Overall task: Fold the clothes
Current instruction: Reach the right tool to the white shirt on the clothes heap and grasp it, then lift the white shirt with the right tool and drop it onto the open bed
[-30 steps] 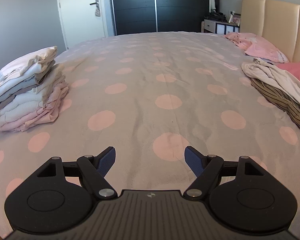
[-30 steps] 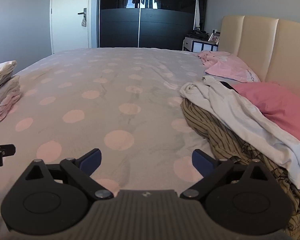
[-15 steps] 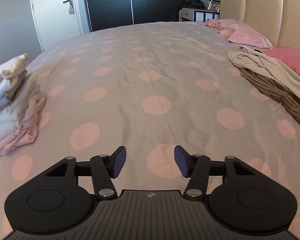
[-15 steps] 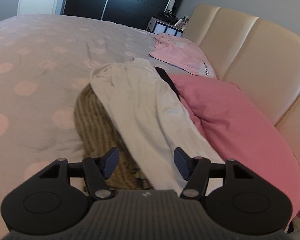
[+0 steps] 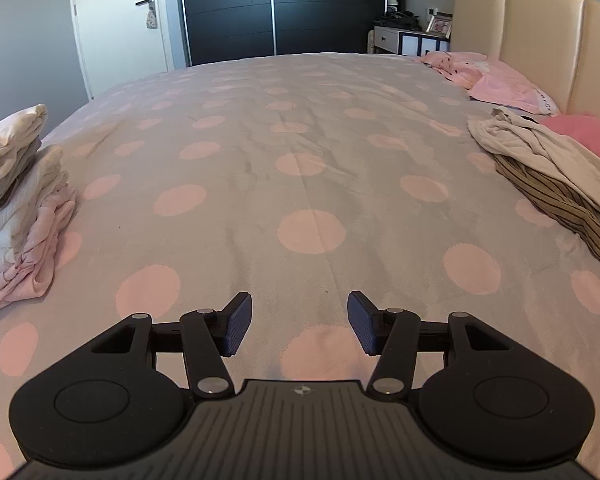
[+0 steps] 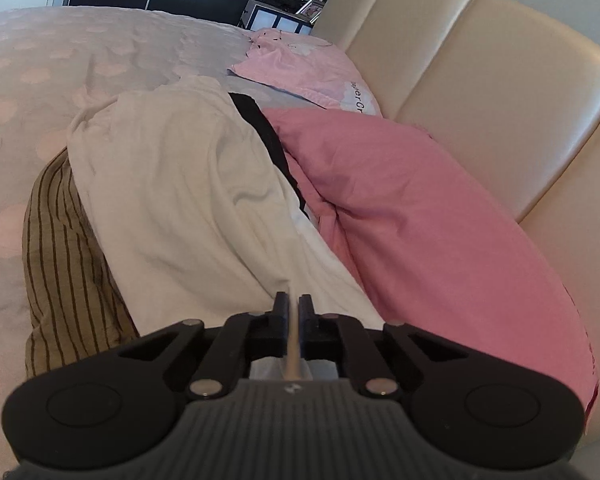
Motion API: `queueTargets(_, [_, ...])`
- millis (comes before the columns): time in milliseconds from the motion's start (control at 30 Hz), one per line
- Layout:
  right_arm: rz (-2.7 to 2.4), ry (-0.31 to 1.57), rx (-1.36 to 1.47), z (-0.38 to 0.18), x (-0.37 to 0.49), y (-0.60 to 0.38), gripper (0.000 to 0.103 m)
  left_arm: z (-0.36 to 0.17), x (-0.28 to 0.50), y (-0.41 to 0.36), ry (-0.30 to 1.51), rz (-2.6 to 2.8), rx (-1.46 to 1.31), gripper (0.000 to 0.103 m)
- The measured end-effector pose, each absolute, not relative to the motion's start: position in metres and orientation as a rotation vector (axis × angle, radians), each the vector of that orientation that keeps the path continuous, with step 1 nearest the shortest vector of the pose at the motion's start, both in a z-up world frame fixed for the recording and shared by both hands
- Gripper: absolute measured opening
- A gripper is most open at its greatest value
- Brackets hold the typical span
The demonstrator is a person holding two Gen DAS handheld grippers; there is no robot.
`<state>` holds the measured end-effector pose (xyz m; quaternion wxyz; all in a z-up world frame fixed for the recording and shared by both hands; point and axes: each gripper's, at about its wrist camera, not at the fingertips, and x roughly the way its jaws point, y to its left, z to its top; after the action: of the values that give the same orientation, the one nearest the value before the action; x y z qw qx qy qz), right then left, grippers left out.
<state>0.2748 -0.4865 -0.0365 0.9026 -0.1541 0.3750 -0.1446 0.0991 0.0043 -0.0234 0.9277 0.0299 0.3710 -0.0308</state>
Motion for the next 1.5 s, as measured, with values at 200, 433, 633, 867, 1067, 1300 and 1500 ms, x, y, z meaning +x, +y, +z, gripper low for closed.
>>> queueTargets(200, [-0.161, 0.714, -0.367, -0.007, 0.255, -0.450, 0.002, -0.020, 0.096, 0.005, 0.790, -0.068, 0.047, 0.052])
queueTargets(433, [0.120, 0.592, -0.351, 0.036, 0.217, -0.357, 0.002, 0.002, 0.072, -0.003, 0.773, -0.088, 0.098, 0.052])
queueTargets(633, [0.445, 0.482, -0.305, 0.069, 0.153, -0.251, 0.002, 0.032, 0.045, 0.004, 0.723, -0.084, 0.101, 0.052])
queueTargets(867, [0.857, 0.537, -0.263, 0.069, 0.046, -0.154, 0.002, 0.063, 0.010, 0.035, 0.690, -0.037, 0.111, 0.052])
queueTargets(1067, [0.984, 0.688, -0.339, 0.025, -0.017, -0.109, 0.003, 0.070, -0.010, 0.048, 0.715, -0.063, 0.134, 0.052])
queueTargets(1300, [0.924, 0.760, -0.353, 0.019, -0.013, -0.131, 0.033, 0.056, -0.022, 0.032, 0.742, -0.151, 0.160, 0.052])
queueTargets(1500, [0.689, 0.800, -0.333, 0.011, 0.031, -0.185, 0.033, 0.041, -0.014, 0.001, 0.773, -0.247, 0.128, 0.054])
